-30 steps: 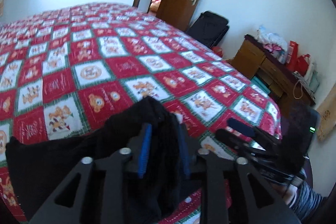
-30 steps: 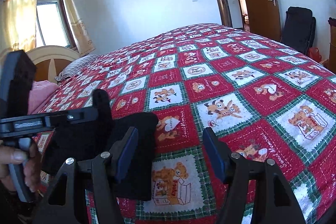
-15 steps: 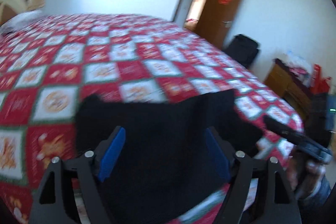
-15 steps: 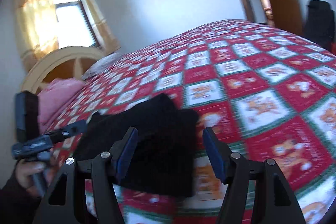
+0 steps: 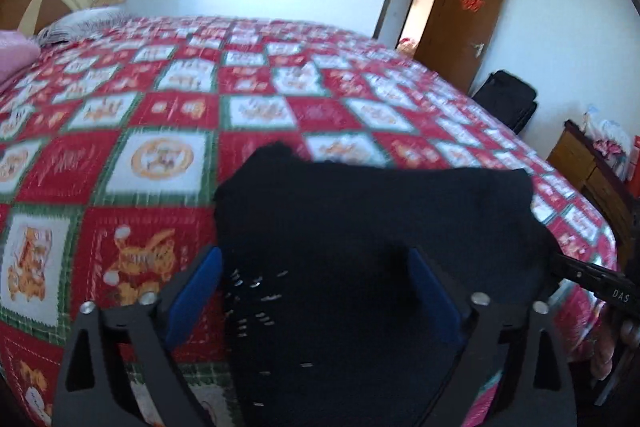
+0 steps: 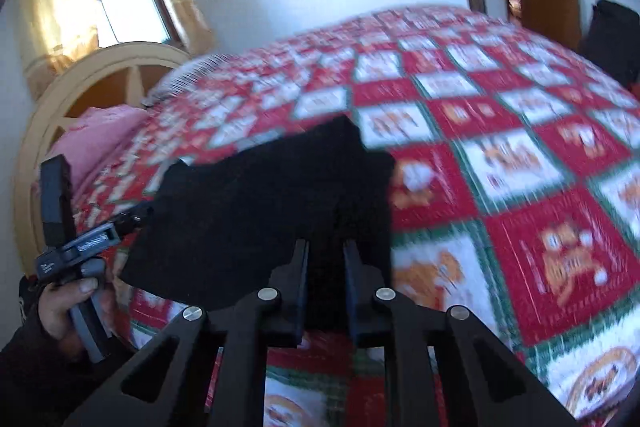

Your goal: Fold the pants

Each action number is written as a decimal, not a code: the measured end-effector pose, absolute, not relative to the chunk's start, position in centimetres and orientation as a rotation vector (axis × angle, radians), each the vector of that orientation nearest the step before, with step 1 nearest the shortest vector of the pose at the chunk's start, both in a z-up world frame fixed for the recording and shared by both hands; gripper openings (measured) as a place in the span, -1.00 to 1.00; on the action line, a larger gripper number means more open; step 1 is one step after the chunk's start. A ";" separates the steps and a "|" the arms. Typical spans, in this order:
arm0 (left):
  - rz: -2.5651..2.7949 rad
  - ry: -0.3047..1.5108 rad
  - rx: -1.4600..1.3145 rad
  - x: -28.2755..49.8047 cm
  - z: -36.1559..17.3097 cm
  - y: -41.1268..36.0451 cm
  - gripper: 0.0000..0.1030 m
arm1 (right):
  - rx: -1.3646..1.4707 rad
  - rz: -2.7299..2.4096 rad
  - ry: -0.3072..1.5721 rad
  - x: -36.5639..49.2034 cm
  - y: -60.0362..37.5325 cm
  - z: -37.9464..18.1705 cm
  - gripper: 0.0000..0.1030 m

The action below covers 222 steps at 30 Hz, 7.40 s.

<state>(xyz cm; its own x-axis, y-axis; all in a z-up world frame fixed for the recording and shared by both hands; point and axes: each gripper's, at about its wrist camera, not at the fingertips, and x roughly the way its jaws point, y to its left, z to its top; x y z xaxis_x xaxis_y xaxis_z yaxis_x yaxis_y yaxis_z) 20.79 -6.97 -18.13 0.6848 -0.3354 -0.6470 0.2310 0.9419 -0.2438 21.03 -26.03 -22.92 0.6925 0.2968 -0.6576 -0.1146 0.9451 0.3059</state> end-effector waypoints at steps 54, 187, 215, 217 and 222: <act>-0.346 0.750 -0.079 18.4 -17.7 -8.0 0.99 | 0.084 0.285 0.778 20.9 -23.2 -23.2 0.03; 0.081 0.674 -0.331 17.9 -19.1 17.4 0.73 | 0.268 0.786 0.815 34.6 -4.4 -22.6 -0.15; 0.071 0.562 -0.175 10.9 -12.1 12.0 0.94 | 0.115 0.546 0.608 26.0 -8.3 -14.7 0.22; 0.074 0.534 -0.160 10.0 -11.2 11.6 1.00 | 0.093 0.547 0.561 24.6 -7.9 -13.3 0.27; 0.054 0.491 -0.147 8.5 -9.6 11.0 1.00 | 0.056 0.551 0.485 22.3 -7.2 -11.3 0.35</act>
